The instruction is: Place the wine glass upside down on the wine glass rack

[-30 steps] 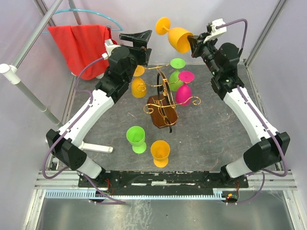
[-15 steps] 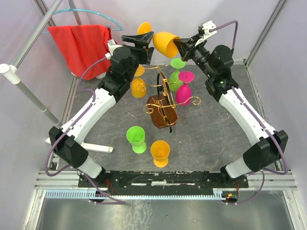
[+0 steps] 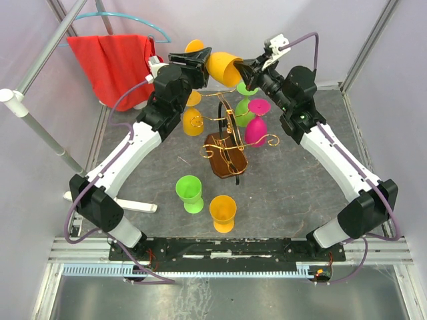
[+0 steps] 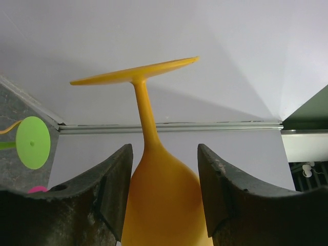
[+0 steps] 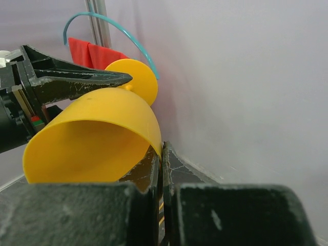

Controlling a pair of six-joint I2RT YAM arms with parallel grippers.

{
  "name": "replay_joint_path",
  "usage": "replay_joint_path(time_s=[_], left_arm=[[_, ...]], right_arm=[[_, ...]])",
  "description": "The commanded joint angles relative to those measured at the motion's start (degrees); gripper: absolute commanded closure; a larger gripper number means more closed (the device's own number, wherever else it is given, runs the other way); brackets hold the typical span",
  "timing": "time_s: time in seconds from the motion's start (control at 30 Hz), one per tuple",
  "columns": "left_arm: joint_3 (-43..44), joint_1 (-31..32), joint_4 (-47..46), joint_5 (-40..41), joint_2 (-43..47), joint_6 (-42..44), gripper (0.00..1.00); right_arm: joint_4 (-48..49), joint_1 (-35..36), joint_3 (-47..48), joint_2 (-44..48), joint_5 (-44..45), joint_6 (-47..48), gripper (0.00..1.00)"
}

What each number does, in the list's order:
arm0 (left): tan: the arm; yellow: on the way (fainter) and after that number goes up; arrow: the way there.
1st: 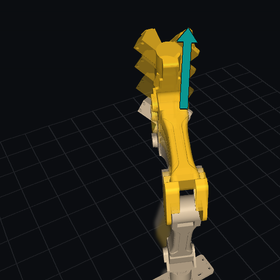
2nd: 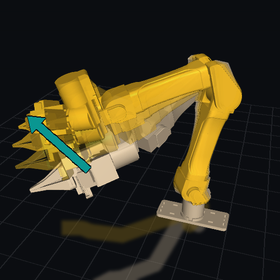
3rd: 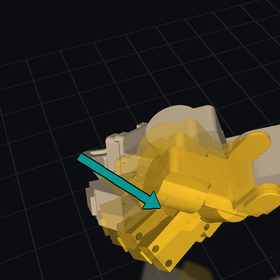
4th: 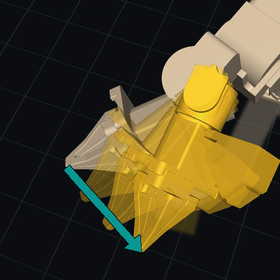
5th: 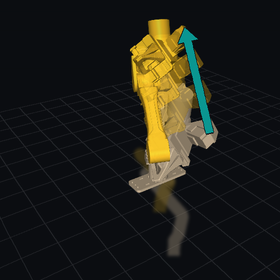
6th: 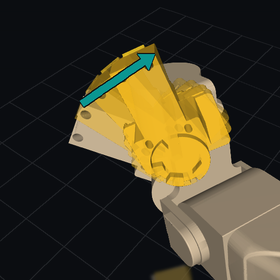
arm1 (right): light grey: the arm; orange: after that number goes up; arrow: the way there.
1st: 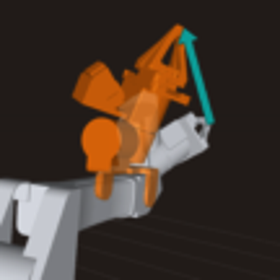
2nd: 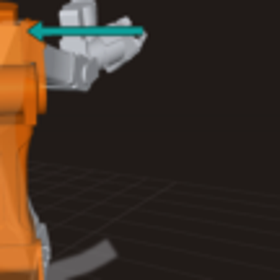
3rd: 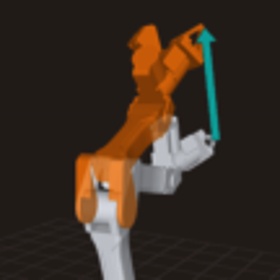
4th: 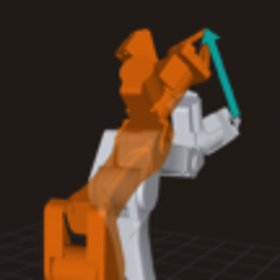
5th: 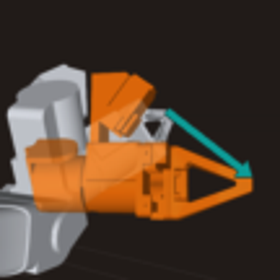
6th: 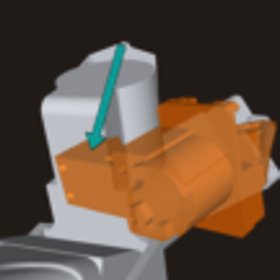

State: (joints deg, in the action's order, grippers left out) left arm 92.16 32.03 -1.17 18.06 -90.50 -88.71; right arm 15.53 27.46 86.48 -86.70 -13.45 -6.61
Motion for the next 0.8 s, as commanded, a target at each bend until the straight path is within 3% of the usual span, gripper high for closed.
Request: replay_joint_path(time_s=[0.0, 0.33, 0.63, 0.77], left_arm=[[0.17, -0.37, -2.7, 1.12, -0.76, -1.37, 0.41], [0.0, -0.57, -3.01, 0.61, -1.77, -1.64, 0.69], [-1.36, -1.24, -4.59, -0.76, -1.51, -1.97, 0.83], [-2.17, -2.12, -6.8, -2.52, -1.34, -0.9, 0.97]], right_arm=[[1.1, 0.94, -0.28, 2.16, -1.38, 1.92, 0.99], [0.41, 1.92, -1.19, 2.81, -0.9, 3.8, 0.99], [1.37, 1.94, -2.31, 3.29, -1.21, 3.63, 0.99], [0.42, 1.91, -2.45, 3.61, -0.3, 4.15, 0.86]])
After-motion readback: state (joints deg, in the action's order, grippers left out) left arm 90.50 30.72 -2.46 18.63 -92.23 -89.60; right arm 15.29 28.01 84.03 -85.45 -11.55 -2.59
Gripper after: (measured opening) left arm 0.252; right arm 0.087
